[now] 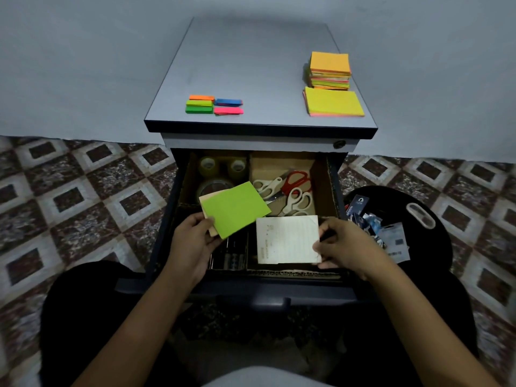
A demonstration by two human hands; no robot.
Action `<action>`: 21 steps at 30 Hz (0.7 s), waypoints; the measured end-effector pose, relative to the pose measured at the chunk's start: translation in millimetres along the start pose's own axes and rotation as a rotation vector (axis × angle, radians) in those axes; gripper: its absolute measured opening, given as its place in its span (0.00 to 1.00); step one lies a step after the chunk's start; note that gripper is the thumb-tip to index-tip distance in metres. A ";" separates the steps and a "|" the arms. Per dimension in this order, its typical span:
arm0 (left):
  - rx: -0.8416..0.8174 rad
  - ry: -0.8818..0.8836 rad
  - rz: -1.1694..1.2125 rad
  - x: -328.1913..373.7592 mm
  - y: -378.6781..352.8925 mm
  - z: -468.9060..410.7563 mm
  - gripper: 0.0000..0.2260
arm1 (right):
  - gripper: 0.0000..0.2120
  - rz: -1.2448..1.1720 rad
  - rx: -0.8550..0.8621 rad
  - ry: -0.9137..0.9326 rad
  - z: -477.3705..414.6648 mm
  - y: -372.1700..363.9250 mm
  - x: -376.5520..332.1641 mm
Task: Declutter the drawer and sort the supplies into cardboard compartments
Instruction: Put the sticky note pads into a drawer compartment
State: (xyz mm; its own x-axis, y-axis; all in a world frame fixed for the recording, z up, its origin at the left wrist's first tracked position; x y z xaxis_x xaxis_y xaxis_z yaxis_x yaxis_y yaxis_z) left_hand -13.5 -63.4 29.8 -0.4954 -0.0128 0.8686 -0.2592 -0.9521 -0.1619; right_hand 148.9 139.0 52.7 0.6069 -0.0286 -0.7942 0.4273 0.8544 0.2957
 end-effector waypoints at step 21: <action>-0.044 0.005 0.032 -1.1 -5.6 1.4 0.07 | 0.14 0.607 -0.004 -0.090 -46.8 -39.1 35.2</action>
State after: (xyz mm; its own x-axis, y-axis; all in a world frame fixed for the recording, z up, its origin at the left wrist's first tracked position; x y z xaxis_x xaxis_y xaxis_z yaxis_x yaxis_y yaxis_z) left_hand -10.4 -58.5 30.4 -0.5084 -0.0409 0.8602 -0.2794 -0.9370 -0.2097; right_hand 122.2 128.9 -11.6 0.7952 0.4206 -0.4367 -0.0150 0.7337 0.6793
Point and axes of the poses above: each hand's wrist, its own z-axis away from the middle knuckle, its own y-axis out of the back of the hand, x = y × z, the point moved 9 cm from there along -z, towards the middle knuckle, and after that the axes turned 6 degrees about -z, right-handed, at the moved point
